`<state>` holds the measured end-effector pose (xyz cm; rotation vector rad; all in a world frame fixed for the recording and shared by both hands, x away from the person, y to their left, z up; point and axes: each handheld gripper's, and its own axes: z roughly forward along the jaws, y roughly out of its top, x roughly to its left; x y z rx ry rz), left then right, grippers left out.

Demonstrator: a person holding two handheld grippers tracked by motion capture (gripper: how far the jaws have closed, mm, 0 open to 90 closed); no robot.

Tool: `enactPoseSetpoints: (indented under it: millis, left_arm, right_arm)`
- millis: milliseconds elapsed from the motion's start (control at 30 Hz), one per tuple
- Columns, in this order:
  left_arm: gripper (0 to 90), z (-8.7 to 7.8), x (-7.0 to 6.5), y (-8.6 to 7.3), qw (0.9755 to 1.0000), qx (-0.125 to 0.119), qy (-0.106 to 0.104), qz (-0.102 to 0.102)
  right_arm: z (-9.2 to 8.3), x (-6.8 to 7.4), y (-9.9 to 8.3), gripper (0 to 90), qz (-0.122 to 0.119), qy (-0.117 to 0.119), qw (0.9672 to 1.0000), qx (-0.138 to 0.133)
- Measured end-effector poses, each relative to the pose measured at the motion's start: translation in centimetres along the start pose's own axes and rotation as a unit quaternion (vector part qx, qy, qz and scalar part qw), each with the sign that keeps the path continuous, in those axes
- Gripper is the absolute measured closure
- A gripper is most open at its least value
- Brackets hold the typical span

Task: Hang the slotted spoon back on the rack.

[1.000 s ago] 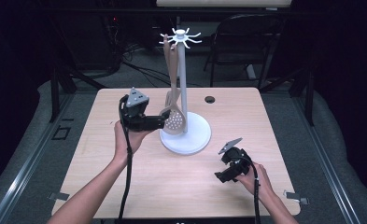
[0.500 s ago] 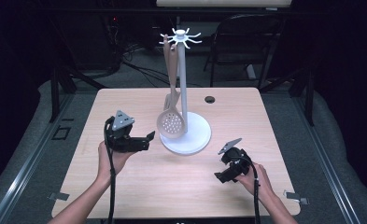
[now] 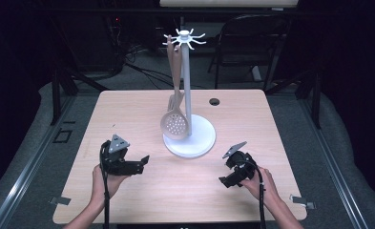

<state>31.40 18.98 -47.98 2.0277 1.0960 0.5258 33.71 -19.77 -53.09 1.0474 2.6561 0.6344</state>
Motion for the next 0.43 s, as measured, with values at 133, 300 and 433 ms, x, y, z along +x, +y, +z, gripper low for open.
enactPoseSetpoints:
  millis: [133, 300, 433]
  left_arm:
    - [7.9, 0.3, 0.2, -1.1, 0.9999, 0.013, -0.001, -0.005]
    - [6.8, 0.9, 0.6, -2.2, 0.9994, 0.03, -0.003, -0.014]
    - [5.5, 1.5, 1.2, -2.5, 0.9992, 0.036, 0.006, -0.015]
  right_arm:
    - [-0.1, -0.1, 0.1, 12.7, -0.008, -0.004, 0.9999, 0.014]
    - [-0.1, 0.0, 0.1, 12.5, -0.009, -0.002, 0.9999, 0.009]
    - [-0.2, -0.1, 0.0, 12.3, -0.013, -0.005, 0.9998, 0.013]
